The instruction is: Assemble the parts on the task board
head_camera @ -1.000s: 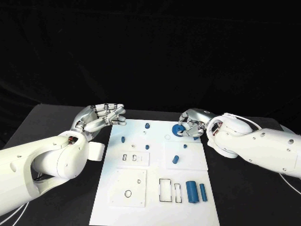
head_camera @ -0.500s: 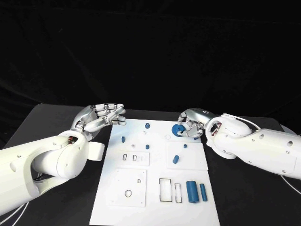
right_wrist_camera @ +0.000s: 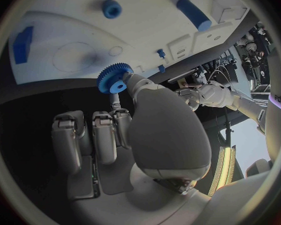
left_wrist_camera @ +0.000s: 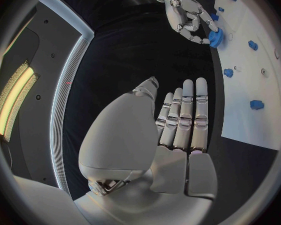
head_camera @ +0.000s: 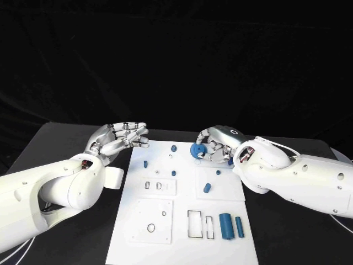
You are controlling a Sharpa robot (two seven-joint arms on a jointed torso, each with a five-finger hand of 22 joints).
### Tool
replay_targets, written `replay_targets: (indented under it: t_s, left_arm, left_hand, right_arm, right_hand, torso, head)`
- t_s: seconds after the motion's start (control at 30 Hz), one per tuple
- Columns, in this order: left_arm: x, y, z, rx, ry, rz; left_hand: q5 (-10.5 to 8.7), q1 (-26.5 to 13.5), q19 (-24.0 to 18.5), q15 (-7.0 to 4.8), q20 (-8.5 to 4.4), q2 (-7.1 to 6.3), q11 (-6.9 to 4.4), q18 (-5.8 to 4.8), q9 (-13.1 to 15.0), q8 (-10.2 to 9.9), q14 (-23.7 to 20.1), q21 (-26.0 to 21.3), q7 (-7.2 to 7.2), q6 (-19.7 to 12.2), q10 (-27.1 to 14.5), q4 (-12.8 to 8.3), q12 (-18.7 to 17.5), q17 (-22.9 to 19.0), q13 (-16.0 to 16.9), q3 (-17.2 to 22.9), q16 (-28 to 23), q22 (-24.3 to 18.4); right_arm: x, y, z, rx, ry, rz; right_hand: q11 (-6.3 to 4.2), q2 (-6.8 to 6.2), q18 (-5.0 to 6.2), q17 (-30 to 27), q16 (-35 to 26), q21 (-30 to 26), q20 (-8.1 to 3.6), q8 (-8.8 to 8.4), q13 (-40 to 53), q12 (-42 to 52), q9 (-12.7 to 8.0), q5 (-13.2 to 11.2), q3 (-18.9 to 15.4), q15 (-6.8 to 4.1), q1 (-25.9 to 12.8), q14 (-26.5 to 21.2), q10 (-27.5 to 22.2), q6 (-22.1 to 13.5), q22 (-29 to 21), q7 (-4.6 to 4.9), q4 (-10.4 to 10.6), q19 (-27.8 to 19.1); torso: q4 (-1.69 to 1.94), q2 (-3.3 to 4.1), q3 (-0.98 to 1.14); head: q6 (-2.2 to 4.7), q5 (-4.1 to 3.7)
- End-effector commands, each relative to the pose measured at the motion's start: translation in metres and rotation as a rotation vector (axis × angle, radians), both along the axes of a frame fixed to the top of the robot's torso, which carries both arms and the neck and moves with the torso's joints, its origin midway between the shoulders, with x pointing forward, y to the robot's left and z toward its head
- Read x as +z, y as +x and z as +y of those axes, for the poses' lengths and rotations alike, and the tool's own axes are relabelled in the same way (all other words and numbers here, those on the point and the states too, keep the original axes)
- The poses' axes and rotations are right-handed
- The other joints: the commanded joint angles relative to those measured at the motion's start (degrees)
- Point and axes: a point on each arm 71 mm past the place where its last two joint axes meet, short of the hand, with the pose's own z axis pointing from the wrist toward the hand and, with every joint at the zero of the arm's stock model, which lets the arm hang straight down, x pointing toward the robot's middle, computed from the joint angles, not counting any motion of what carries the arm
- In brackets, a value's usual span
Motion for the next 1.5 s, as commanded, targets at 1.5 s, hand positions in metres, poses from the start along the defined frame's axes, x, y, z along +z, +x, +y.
replay_targets:
  t_s: [1.5]
  left_arm:
    - [0.002, -0.001, -0.008, -0.038, -0.010, -0.005]
  left_hand:
    - [-0.37, 0.74, -0.62, 0.01, 0.04, -0.11, -0.03, 0.51, -0.10, -0.42, -0.34, 0.50, 0.66, -0.33, -0.46, 0.05, -0.41, 0.13, -0.02, 0.31, 0.34, 0.19]
  right_arm:
    - [-0.025, 0.010, 0.093, 0.113, -0.060, -0.010]
  right_hand:
    - [0.11, -0.33, -0.39, 13.78, 0.12, 0.26, -0.38, -0.37, 6.12, -0.53, -0.19, 0.41, 1.39, -0.29, -2.05, 5.69, -0.36, 2.75, 15.09, -1.92, 0.12, 5.99]
  torso:
    - [0.09, 0.11, 0.05]
  head:
    - [-0.52, 0.22]
